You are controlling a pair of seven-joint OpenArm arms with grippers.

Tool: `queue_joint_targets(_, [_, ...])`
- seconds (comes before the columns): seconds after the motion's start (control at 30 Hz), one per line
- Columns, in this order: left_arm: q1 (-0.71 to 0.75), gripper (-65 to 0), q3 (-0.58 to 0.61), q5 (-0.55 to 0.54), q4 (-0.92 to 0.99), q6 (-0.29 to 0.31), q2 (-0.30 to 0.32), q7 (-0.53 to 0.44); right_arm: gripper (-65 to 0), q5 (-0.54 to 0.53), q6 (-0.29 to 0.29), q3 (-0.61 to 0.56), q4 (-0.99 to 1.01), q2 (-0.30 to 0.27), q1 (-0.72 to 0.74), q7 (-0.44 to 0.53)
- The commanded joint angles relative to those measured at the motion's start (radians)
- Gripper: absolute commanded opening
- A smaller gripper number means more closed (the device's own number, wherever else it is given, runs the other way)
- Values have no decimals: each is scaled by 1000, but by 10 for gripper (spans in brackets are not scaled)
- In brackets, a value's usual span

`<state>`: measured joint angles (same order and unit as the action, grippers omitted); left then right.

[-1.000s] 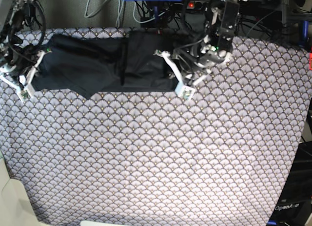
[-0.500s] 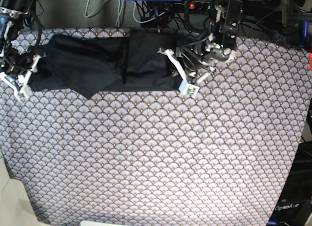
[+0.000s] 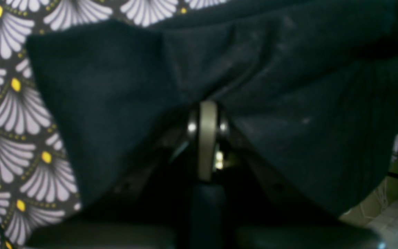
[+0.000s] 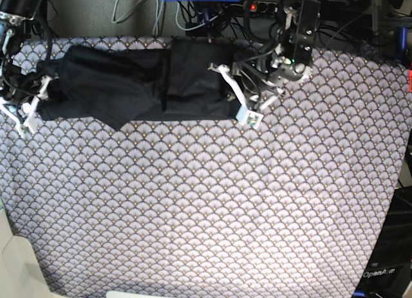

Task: Fold the T-shirt properly
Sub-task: 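Release the folded end with the left gripper and shift it back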

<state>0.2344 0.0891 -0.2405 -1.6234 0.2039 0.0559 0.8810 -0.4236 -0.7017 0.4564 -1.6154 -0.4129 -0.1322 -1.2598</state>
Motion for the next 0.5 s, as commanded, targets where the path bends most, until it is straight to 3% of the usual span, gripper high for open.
queue_joint_targets(0.0, [21,-650,-10,105,25,-45,23,122,-334,-2,4,12,-13,-21,9,13])
queue_joint_targets(0.13, [21,-650,-10,105,25,-45,23,122,-264,-2,4,14,-12,-19,9,59])
queue_joint_targets(0.33, [24,-650,-10,105,25,-45,23,122,-260,-2,4,14,-3,-16,6,93])
queue_joint_targets(0.47, [27,-650,-10,105,24,-45,23,122,-260,-2,4,14,114,-21,10,154])
